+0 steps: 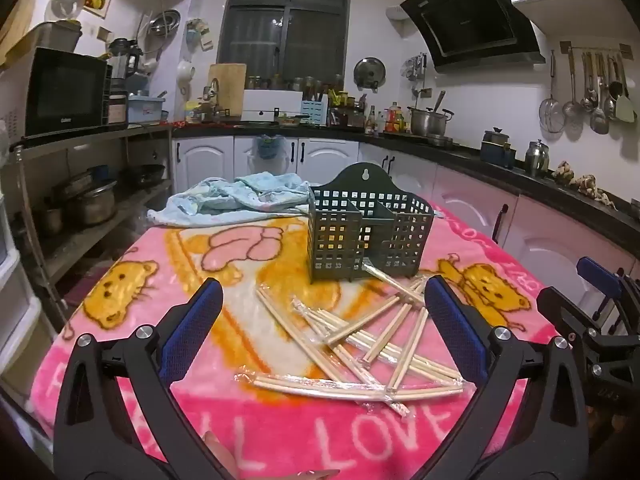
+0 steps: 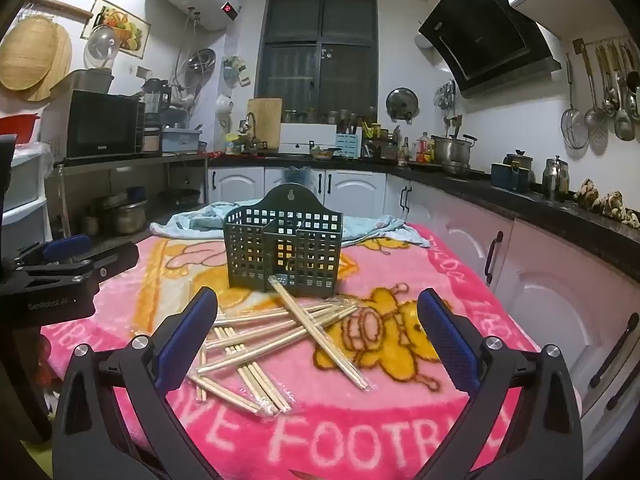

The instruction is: Organize utensils

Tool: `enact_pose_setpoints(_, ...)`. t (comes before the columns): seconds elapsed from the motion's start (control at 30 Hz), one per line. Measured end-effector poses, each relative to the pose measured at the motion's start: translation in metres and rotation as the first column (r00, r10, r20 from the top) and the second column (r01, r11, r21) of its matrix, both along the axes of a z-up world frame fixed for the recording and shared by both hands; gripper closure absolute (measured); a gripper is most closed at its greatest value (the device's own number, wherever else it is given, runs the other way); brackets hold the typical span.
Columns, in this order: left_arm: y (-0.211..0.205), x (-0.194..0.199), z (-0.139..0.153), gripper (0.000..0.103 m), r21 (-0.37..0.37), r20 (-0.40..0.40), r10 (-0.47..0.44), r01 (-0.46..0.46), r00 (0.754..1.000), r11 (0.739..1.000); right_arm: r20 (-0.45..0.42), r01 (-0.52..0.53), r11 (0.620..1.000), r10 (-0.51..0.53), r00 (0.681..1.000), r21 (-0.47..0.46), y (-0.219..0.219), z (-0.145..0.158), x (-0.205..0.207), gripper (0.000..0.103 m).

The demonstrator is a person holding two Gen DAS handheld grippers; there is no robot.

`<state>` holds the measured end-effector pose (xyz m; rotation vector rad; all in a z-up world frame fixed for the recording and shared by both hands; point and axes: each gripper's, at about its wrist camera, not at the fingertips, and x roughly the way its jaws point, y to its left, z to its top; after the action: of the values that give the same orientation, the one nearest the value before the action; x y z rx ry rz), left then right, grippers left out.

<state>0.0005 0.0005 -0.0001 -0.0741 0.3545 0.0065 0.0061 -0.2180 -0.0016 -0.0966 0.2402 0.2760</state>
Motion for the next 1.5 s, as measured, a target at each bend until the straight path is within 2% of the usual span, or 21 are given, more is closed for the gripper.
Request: enact_pose_setpoints(1.5,-0.0002,-0.0001,0.0001,0.010,0.002,0.003,0.002,-0.002,1.000,1.000,-0.012,-0.001,1.000,0.001,1.000,0.002,-0.0018,0.0011,0.0014,0.006)
